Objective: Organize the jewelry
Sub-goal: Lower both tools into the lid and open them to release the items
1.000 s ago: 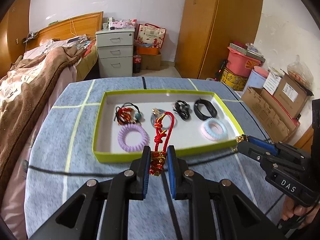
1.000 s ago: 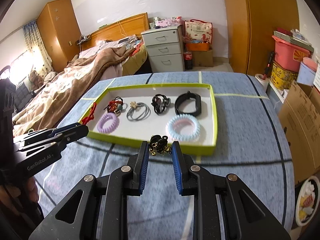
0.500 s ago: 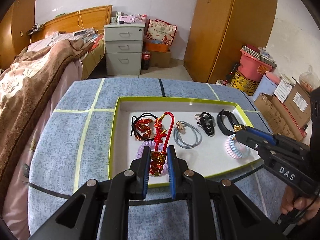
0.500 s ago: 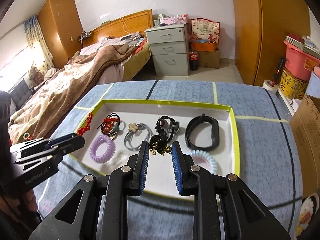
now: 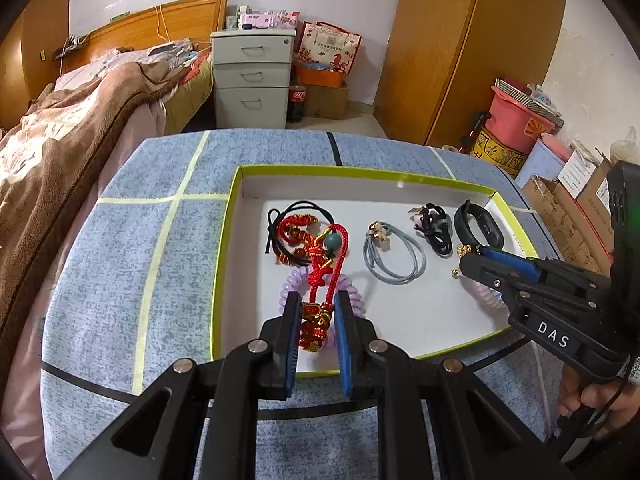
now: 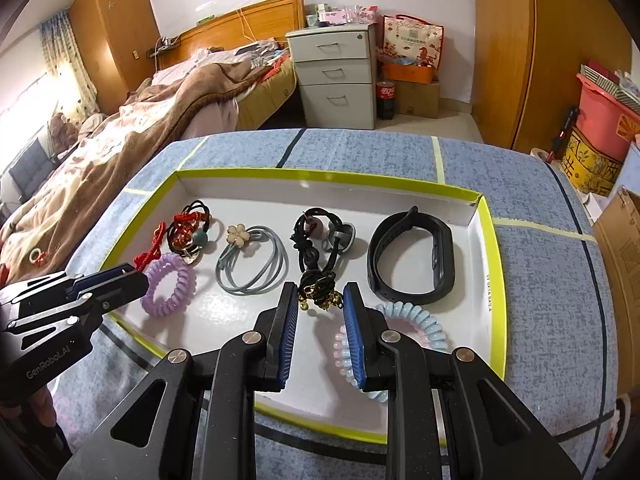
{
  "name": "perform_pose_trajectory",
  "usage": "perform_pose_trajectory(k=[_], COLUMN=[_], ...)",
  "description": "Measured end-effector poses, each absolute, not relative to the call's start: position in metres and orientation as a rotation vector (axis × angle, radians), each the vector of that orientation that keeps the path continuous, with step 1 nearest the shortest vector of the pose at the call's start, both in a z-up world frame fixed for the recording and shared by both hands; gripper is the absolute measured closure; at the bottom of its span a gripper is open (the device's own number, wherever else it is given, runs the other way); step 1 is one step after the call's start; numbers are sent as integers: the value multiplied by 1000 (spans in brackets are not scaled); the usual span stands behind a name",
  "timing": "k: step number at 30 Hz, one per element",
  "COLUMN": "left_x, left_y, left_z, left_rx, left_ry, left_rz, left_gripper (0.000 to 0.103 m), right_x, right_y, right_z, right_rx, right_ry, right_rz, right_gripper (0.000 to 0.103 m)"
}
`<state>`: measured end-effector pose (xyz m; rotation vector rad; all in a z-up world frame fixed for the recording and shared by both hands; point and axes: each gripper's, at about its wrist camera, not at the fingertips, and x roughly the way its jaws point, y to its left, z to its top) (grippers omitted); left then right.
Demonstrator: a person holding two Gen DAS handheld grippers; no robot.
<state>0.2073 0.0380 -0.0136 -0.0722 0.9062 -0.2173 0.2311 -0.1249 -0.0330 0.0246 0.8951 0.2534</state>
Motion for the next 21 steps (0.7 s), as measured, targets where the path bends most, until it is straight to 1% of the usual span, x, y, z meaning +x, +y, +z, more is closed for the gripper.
perform_pose_trajectory(k=[16,18,20,21], left_x=[207,207,207,207], left_y=[38,38,38,38], left_z=[-18,-17,-16,-16], left_rx=[-75,-76,-78,-82], left_ry=[927,929,927,928], left_rz=[-221,-221,-220,-219], left_gripper=[85,85,84,81], right_x=[232,231,229,229], right_y=[-116,-116,-116,-116], right_z=[-36,-36,-35,-35], right_rx=[-45,-45,-44,-42], right_ry=[900,897,895,894], right_rz=[252,248,246,248], right_gripper=[77,73,64,62])
